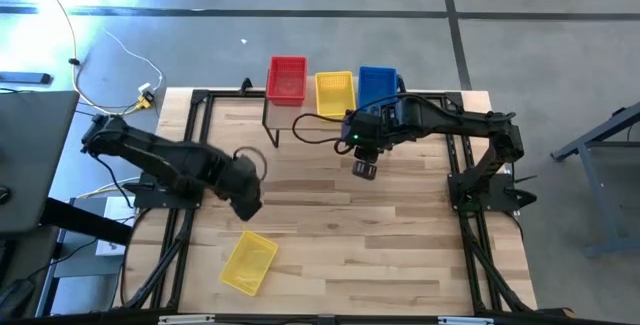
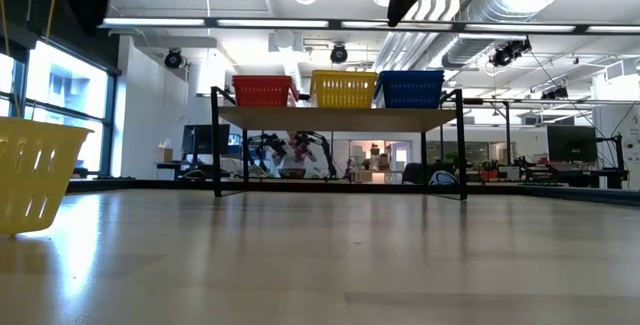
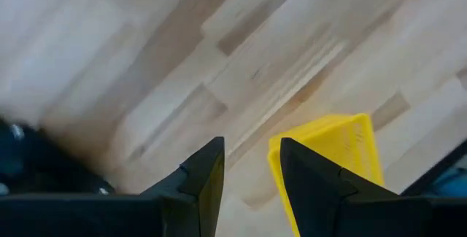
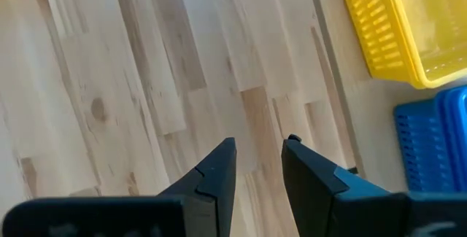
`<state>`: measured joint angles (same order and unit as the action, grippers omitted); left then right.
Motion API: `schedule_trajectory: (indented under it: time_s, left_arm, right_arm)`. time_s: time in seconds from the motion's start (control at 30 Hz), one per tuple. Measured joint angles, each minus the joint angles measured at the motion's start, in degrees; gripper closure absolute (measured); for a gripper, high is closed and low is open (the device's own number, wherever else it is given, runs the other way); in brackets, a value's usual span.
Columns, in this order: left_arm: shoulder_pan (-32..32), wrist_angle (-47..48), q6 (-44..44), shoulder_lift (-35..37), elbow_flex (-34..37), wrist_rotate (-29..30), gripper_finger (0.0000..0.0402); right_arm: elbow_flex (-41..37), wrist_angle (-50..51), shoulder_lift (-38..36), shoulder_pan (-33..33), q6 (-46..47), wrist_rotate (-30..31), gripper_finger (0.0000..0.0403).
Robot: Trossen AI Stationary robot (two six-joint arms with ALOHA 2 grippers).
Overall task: Stack baskets on shelf by color
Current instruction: Stack the yellow bin on top of the yellow bins on the shelf
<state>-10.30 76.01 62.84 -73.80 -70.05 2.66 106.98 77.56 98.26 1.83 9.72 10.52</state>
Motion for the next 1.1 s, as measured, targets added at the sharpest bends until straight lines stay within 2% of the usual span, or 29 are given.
schedule_trajectory:
  time_s: [0.2,0.53,0.7,1.1]
  left_arm:
    - [-9.40,-8.41,14.01,0.02,5.22,-0.31,0.0277]
    - [-20.74,-14.07,35.06,0.04,11.93,0.59,0.0277]
    - [-23.54,-19.44,41.92,0.04,15.70,0.61,0.0277]
    - [-26.20,-32.41,52.07,-0.03,24.89,0.58,0.0277]
  right_arm:
    - [0.00,-0.07,0.00,0.00,-3.26,0.20,0.0304]
    - [0.00,-0.28,0.00,0.00,-4.81,0.28,0.0304]
    - [0.00,-0.28,0.00,0.00,-4.80,0.28,0.0304]
    - [0.00,-0.26,0.00,0.00,-4.22,0.26,0.0304]
